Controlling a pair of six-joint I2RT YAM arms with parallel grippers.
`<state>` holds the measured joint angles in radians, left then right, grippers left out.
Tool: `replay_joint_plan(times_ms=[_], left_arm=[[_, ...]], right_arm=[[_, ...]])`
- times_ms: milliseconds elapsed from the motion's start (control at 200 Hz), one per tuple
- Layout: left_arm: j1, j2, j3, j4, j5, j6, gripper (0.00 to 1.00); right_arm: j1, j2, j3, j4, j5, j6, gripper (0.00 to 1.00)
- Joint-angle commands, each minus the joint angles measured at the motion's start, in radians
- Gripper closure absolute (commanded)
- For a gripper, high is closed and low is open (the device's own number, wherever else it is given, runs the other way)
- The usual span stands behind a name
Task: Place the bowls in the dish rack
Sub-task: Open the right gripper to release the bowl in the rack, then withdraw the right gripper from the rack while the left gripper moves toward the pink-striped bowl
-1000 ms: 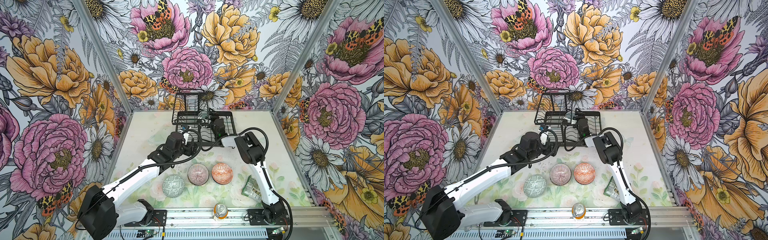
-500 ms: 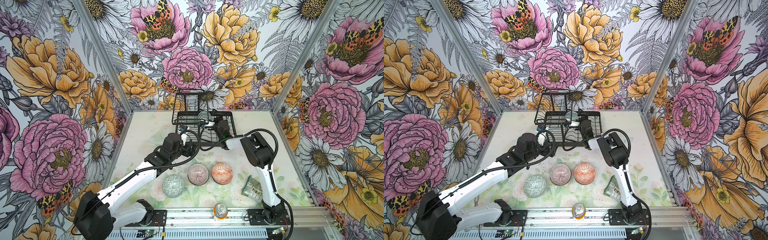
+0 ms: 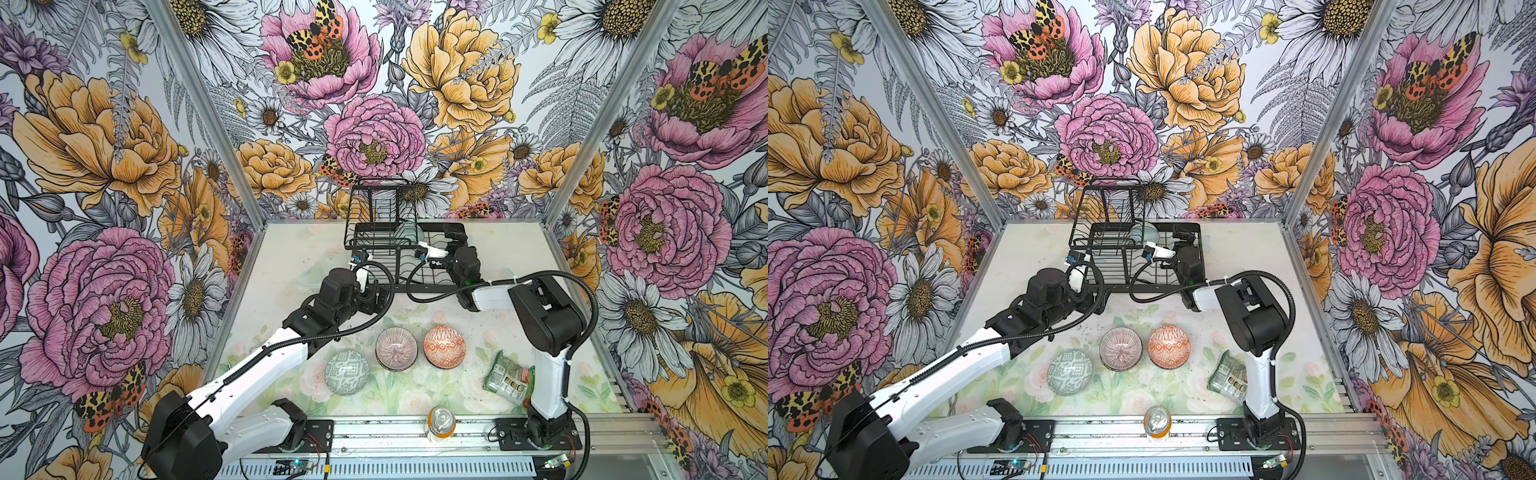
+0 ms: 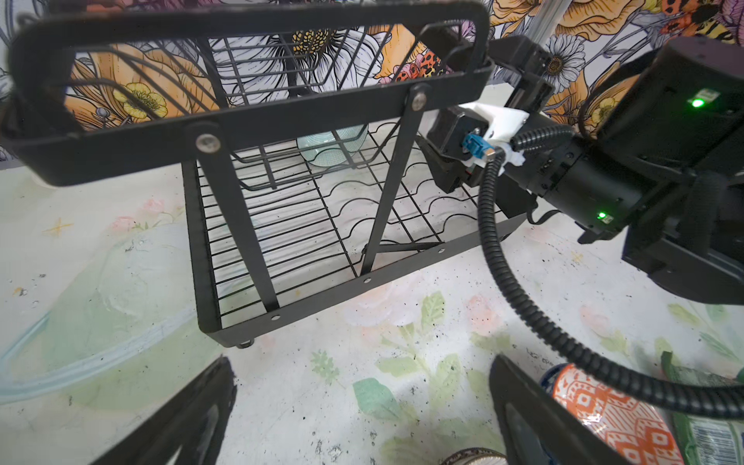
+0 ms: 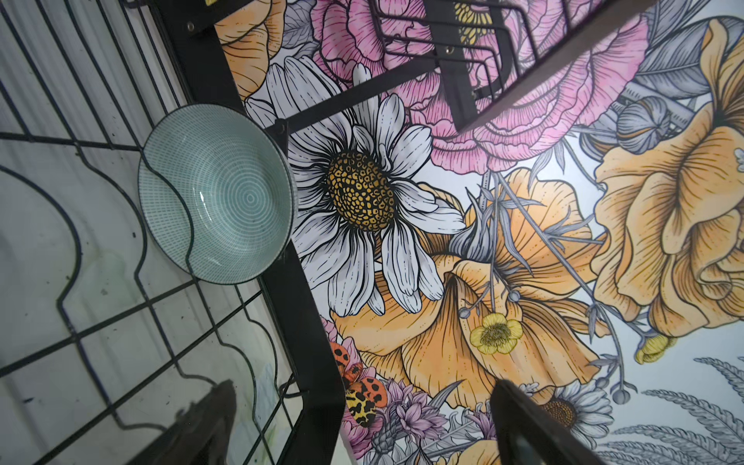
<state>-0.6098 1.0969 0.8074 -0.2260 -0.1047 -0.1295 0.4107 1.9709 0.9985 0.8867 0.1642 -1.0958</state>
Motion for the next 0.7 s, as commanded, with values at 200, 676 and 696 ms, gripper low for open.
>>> replay_joint_plan(times_ms=[200,676,696], left_arm=[[0.013,-0.047,-0.013,-0.064,0.006,0.009,0.01],[-0.014,-0.061,-0.045,-0.142,0.019,-0.054,0.01],[-0.016,-0.063,-0.049,-0.142,0.019,-0.056,0.01]], right_arm=[[0.026,-0.296,-0.173,-0.162,0.103,0.269,0.01],[0.076,-0.723,-0.127,-0.995,0.189,0.962,0.01],[0.076,-0.731,-0.119,-1.03,0.174,0.983,0.01]])
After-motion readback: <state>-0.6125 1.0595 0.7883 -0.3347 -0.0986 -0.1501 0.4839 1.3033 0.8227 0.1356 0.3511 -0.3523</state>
